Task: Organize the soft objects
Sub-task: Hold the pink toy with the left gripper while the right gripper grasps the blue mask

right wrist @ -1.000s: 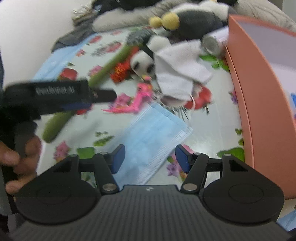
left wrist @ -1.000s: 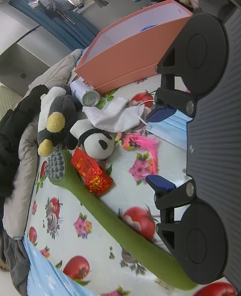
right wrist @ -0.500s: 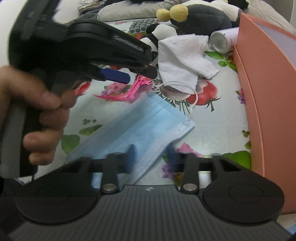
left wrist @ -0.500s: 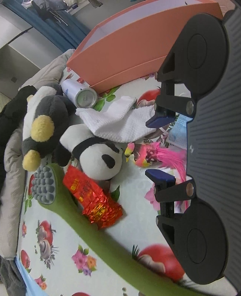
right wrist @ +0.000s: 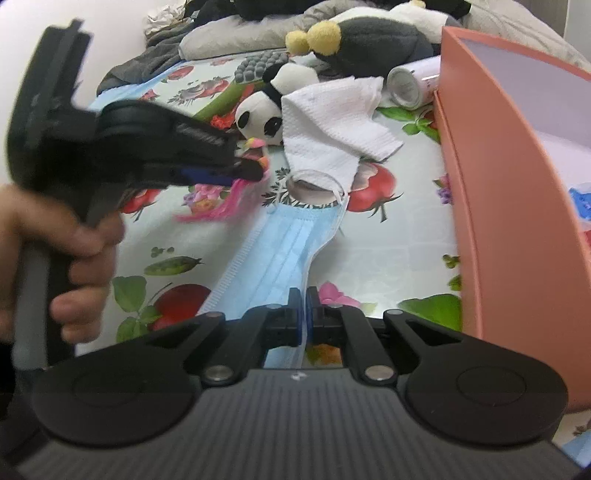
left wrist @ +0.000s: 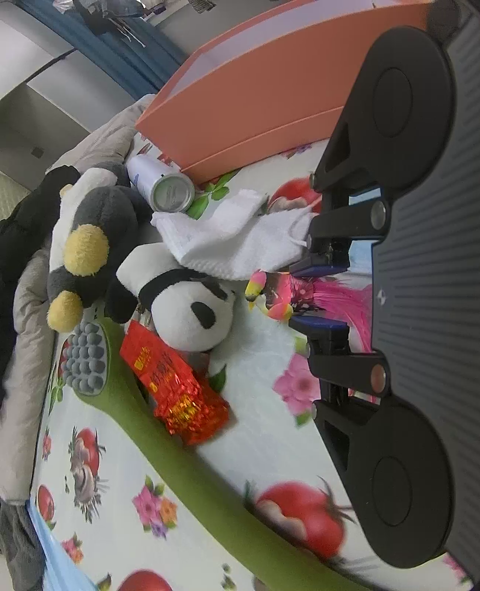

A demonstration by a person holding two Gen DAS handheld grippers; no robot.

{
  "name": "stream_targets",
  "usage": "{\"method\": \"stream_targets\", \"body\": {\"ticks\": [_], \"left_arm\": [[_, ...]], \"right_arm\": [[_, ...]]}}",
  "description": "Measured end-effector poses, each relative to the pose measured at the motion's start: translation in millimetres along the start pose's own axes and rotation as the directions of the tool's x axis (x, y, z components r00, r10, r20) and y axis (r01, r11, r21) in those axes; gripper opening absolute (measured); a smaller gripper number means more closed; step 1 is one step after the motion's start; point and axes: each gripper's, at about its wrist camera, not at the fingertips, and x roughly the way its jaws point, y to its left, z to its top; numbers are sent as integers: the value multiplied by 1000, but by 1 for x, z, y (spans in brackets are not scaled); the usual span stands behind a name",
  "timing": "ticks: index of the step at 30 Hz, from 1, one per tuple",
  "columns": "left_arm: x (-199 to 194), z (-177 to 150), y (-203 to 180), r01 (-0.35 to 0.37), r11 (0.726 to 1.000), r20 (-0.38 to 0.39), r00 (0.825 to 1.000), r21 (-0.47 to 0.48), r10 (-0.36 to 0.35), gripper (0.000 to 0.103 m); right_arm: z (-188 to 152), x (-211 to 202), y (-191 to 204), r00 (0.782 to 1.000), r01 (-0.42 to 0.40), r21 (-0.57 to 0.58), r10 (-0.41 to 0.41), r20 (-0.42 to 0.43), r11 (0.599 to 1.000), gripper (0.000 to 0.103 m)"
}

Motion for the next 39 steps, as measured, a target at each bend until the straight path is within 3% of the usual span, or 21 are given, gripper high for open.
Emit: {"method": "stream_targets", "body": {"ticks": [8, 15, 17, 18, 19, 21, 29, 35, 39], "left_arm": [[-47, -43, 2, 13, 999, -13, 1000, -34, -13, 26], [-74, -68, 0, 15, 1000, -12, 1000, -24, -16, 26], [-78, -71, 1, 17, 1000, -10, 1000, -23, -17, 26], [-79, -72, 1, 17, 1000, -10, 1000, -20, -17, 26], [-80, -72, 1, 16, 1000, -10, 1000, -20, -17, 26], [-81, -72, 3, 17, 1000, -8, 1000, -26, -18, 26], [-80, -72, 11, 17, 998, -3, 1000, -53, -17, 26], [-75, -71, 16, 46, 994, -28, 998, -100, -49, 26], [-73, -71, 17, 51, 993, -39, 998, -110, -55, 26]], "right_arm": [[-7, -17, -8, 999, 15, -2, -15, 28, 1000, 5], [-8, -29, -18, 1000, -4, 99, 1, 25, 995, 11], [-9, -38, -16, 999, -18, 107, 13, 53, 994, 26], [-9, -42, -14, 998, -10, 103, 4, 65, 995, 53], [-10, -45, -11, 997, -4, 96, -4, 82, 995, 66], [-10, -45, -7, 995, -12, 74, 5, 96, 997, 71], [-18, -4, -2, 1000, -2, 54, 2, 1, 999, 71], [-27, 9, 19, 997, 71, -114, -73, -20, 991, 76], [-26, 9, 21, 998, 54, -118, -57, -20, 991, 66]]}}
